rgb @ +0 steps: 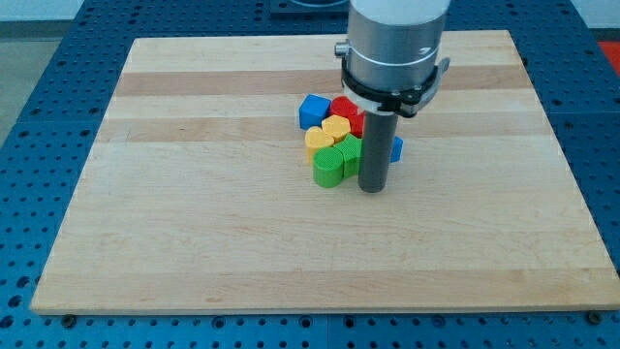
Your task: Push the green circle diagonally below the green star
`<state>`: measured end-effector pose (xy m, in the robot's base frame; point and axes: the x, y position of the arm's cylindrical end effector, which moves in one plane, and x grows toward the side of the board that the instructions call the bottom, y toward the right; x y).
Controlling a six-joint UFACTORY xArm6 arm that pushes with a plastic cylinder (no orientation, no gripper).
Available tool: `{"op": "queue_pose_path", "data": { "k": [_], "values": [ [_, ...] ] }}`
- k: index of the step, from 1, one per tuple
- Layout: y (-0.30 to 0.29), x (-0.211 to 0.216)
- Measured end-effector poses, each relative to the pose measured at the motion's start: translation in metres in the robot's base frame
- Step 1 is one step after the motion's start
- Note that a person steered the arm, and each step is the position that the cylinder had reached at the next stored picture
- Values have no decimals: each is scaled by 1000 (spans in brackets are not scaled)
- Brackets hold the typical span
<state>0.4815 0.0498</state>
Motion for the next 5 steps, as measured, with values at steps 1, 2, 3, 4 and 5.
{"op": "queue_pose_path", "data": {
  "k": [1, 2, 3, 4, 5],
  "values": [
    [-9, 0],
    [-9, -10],
    [-9, -14],
    [-14, 5],
    [-52, 44]
  ]
}}
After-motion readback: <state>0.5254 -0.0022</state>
